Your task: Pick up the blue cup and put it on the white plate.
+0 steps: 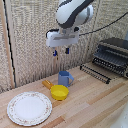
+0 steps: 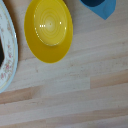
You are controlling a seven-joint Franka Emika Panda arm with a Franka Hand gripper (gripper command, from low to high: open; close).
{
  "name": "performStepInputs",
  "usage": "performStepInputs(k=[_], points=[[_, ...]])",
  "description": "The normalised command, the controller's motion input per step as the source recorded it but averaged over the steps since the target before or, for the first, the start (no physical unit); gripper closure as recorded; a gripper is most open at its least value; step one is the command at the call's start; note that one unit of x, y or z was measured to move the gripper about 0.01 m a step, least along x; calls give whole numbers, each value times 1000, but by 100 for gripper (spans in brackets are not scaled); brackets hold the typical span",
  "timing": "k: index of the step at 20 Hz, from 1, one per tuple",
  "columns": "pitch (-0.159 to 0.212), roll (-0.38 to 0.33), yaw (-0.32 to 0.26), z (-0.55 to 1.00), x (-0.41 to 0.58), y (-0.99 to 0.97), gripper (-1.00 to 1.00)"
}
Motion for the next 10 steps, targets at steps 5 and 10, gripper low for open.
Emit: performStepInputs(k=[5, 10], points=[[7, 0, 37, -41, 3, -69, -100], [9, 10, 13, -133, 207, -342, -100]])
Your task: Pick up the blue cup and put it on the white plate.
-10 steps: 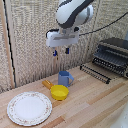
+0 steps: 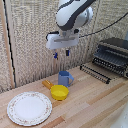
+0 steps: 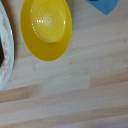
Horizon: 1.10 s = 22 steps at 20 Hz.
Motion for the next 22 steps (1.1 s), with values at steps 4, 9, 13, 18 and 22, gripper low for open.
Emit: performStepInputs(k=[4, 9, 13, 18, 22], points=[[3, 58, 0, -131, 554, -743, -100], [44, 41, 44, -181, 387, -599, -100], [170, 9, 72, -314, 23, -265, -100], [166, 0, 92, -423, 24, -55, -100], [48, 0, 111, -416, 283, -207, -100]])
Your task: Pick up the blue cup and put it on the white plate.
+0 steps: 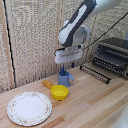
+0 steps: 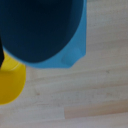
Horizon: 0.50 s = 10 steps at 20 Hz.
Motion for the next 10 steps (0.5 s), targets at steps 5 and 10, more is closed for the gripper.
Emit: performStepInputs(k=[5, 10], points=[[-4, 1, 167, -270, 414, -374, -100], [1, 1, 172, -150, 269, -278, -100]])
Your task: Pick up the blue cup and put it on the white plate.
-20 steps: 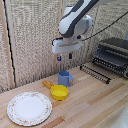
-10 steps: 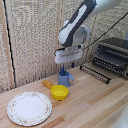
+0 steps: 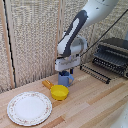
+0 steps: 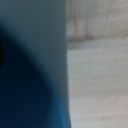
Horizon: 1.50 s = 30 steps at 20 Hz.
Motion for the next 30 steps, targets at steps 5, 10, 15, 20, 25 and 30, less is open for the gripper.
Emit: performStepInputs(k=[5, 10, 15, 20, 25, 30], points=[[21, 0, 18, -58, 18, -53, 100], [-41, 0, -55, 0, 0, 7, 100], [-54, 0, -114, 0, -6, 35, 100], [-7, 2, -62, -13, -11, 91, 100], [61, 23, -2, -19, -45, 6, 100], [69, 75, -23, 565, 10, -175, 100]])
